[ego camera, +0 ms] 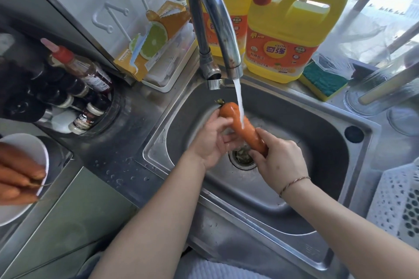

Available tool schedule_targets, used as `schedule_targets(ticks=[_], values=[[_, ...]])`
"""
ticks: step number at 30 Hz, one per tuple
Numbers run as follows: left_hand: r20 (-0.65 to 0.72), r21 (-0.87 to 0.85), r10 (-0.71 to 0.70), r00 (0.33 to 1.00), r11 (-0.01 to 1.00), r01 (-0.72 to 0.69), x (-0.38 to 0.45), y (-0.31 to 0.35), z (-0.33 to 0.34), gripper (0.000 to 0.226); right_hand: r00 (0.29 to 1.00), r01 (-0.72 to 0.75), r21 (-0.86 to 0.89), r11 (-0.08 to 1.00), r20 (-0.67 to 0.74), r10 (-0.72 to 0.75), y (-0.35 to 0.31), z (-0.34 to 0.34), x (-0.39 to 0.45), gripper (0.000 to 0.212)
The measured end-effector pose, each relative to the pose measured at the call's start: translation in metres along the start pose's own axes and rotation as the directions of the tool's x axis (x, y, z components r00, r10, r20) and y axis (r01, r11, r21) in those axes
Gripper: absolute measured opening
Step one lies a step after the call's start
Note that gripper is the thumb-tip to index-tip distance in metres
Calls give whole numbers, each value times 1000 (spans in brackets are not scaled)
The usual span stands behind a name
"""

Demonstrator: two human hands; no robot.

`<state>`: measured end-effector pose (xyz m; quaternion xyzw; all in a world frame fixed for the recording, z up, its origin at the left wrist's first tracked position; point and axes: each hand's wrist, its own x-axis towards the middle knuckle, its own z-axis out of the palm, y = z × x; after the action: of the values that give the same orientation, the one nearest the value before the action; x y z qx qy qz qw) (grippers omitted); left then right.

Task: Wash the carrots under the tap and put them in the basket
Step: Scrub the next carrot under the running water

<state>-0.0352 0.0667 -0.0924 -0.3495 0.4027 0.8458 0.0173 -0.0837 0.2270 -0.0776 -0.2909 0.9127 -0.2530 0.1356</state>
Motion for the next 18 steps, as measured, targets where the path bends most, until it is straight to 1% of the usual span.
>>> schedule_targets(ticks=[1,3,5,7,9,12,13,14,15,17,18], values=[[-23,-44,-25,999,999,24,0,4,-1,30,1000,-2,16,1000,1,2,1,1,0,50],[-94,-14,-37,995,999,36,3,9,-1,32,999,-44,130,990,-3,45,1,1,1,44],[-95,10,-21,995,1000,22,4,9,-2,35,988,-154,299,942,31,152,-1,-1,8,31],[-81,-18,-12,997,1000,11,3,8,-2,30,968,-251,374,893,109,227,-4,-2,19,23],[-71,-50,2,997,999,-6,2,8,-3,31,942,-327,387,862,208,264,-10,-6,33,23],[3,-30,36,999,999,-36,-1,7,-4,27,853,-488,416,767,416,317,-19,-15,46,31],[17,-38,34,999,999,-34,-2,8,-5,28,833,-509,417,753,458,309,-21,-17,48,36],[21,-45,28,999,999,-27,-2,9,-6,30,836,-499,418,759,464,294,-21,-16,49,40],[20,-34,19,1000,999,-18,-2,11,-6,29,863,-451,424,785,431,264,-20,-12,49,39],[-36,55,9,999,998,-7,1,15,-3,21,942,-272,387,881,294,162,-15,-2,47,22],[-97,107,21,995,994,-11,3,15,-3,20,957,-209,354,911,267,115,-13,1,45,17]])
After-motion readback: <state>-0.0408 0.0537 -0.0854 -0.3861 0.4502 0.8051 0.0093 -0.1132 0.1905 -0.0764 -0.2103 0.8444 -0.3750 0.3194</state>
